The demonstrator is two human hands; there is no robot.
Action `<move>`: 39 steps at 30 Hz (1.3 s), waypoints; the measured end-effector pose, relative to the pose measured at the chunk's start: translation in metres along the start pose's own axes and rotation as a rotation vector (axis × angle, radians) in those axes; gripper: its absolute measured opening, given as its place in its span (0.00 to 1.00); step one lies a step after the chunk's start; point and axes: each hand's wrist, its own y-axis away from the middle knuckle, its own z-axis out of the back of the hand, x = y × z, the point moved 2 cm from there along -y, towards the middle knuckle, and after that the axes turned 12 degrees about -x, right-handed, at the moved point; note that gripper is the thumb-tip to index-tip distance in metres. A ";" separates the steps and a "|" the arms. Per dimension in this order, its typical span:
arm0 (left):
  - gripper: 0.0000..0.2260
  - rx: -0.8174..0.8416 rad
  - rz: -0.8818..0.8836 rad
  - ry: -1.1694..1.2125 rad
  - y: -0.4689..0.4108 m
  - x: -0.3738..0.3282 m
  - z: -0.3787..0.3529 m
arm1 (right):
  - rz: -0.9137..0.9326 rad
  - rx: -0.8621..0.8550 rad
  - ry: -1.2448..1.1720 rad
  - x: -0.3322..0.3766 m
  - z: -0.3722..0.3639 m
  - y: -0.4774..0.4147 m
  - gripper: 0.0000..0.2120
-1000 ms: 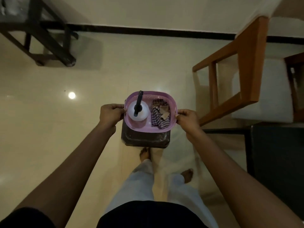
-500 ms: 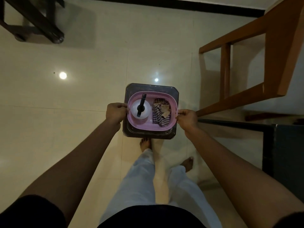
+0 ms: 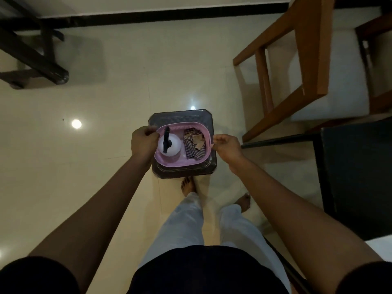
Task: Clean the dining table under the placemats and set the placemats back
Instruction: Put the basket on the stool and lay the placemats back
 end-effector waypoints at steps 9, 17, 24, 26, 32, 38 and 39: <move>0.09 0.305 -0.315 -0.020 0.128 -0.081 -0.084 | 0.102 -0.170 -0.281 0.003 0.109 0.076 0.07; 0.08 0.769 -0.554 -0.252 0.317 -0.099 -0.211 | -0.082 -0.576 -0.474 -0.091 0.304 0.169 0.10; 0.14 1.066 -0.613 -0.482 0.466 -0.040 -0.293 | -0.333 -1.003 -0.644 -0.248 0.413 0.243 0.14; 0.19 1.088 -0.637 -0.567 0.497 -0.022 -0.310 | -0.431 -1.062 -0.678 -0.293 0.428 0.260 0.22; 0.05 1.081 -0.681 -0.727 0.533 0.014 -0.343 | -0.656 -1.077 -0.655 -0.375 0.434 0.287 0.34; 0.04 0.997 -0.720 -0.766 0.546 0.024 -0.352 | -0.667 -1.086 -0.684 -0.405 0.436 0.293 0.36; 0.05 0.986 -0.729 -0.782 0.549 0.024 -0.353 | -0.658 -1.091 -0.690 -0.407 0.437 0.293 0.37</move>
